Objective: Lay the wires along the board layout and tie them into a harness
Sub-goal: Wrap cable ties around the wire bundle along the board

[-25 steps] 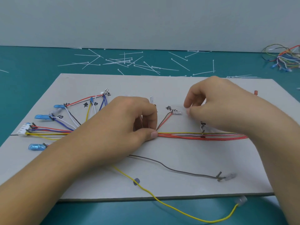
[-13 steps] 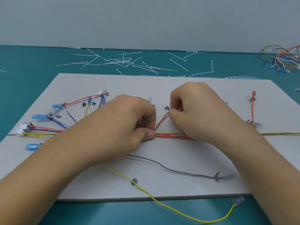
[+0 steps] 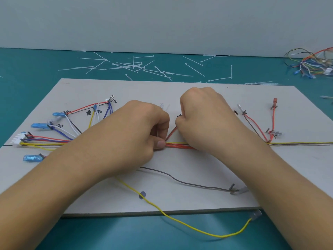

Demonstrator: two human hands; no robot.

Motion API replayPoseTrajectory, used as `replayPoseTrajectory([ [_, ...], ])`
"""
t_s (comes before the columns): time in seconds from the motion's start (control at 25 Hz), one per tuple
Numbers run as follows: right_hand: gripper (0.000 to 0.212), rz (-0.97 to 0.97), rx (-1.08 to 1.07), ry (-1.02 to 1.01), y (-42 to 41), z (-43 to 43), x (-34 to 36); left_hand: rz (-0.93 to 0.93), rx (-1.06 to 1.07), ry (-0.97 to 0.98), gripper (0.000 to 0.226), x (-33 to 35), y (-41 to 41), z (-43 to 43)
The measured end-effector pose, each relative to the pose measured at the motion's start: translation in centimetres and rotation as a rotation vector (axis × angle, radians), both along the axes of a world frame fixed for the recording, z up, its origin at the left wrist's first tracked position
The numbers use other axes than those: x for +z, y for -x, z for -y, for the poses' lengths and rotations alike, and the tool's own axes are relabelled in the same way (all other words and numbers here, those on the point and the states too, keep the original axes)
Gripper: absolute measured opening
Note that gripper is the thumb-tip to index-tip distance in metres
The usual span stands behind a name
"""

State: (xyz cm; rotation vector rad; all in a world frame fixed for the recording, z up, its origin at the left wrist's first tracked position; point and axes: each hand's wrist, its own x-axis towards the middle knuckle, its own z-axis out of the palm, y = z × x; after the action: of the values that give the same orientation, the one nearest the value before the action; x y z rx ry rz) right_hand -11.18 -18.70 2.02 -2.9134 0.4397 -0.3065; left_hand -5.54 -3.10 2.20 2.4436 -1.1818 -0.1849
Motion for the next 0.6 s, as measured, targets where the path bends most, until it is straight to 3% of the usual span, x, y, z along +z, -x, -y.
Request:
replayPoseTrajectory([
  [0.2,0.035,0.000,0.101,-0.051,-1.3,-2.2,0.1,0.006,0.072,-0.046,0.022,0.7,-2.3,-2.6],
  [0.36,0.003,0.071,0.116,-0.091,-1.5,-2.4,0.3,0.019,0.086,-0.084,0.014,0.7,-3.3,-4.3],
  [0.48,0.015,0.126,0.001,-0.095,-0.3,-0.1,1.4,0.068,0.064,-0.009,0.022,0.2,-3.0,-4.1],
  [0.6,0.018,-0.001,-0.094,-0.121,1.2,2.4,2.4,0.165,0.121,0.076,0.026,0.1,-2.0,-3.0],
])
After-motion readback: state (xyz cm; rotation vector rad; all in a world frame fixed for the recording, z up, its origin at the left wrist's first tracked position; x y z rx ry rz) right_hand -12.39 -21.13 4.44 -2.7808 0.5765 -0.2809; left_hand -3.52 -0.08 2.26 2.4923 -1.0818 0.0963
